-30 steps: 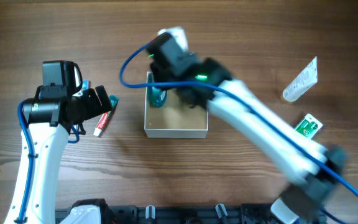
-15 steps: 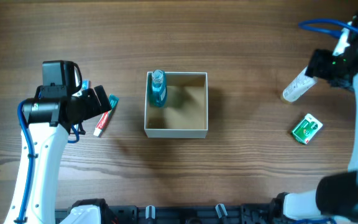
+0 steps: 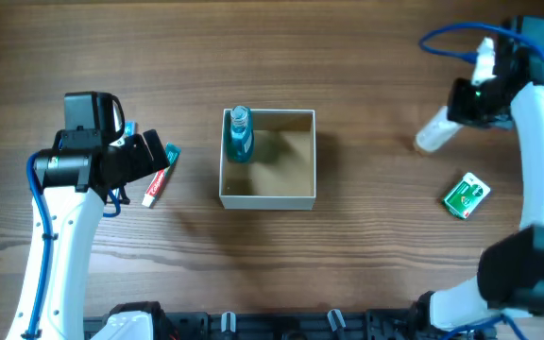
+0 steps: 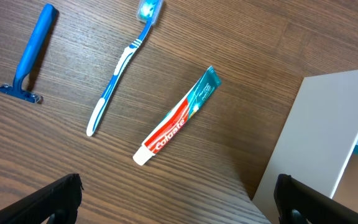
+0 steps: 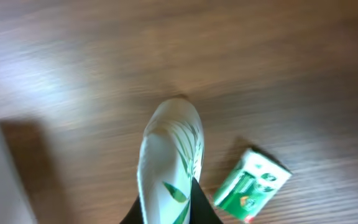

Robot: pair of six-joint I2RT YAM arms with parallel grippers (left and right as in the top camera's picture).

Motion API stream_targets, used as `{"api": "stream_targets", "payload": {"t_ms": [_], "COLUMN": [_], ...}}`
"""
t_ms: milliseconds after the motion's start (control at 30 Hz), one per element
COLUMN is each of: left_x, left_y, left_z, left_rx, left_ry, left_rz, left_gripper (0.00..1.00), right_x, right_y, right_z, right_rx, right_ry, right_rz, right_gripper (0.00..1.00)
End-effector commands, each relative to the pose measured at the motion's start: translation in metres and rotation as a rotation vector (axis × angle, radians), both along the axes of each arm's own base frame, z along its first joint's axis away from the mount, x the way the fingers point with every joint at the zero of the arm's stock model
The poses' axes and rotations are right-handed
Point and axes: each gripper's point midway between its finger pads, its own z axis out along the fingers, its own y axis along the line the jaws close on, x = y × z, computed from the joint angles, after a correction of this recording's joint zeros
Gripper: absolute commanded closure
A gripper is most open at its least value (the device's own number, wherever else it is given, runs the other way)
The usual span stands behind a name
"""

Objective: Pack container
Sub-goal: 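Grasp the white lotion tube with the right gripper, then place the lotion tube upright in the box beside the bottle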

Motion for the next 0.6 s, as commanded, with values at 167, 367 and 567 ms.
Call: {"api": "stream_targets", "payload": {"t_ms": [167,367,567], "left_x": [0.004,0.004,0.004], "left_y": [0.005,0.005,0.005], "left_z": [0.008,0.008,0.008], "left_rx": [0.015,0.016,0.016], "left_ry": [-0.024,-0.023,-0.023], "left_rz": [0.023,0.023,0.023], "left_gripper": [0.0,0.0,0.0], "right_x": [-0.045,-0.03,0.002], "right_y": [0.19,0.271,0.302], "right_z": [0.154,0.072,-0.003], "right_rx": [0.14,0.076,0.055], "right_ry": [-0.401,-0.224,-0.113], "right_rz": [0.249,0.258,0.275], "right_gripper": [0.96,0.96,0.96]}}
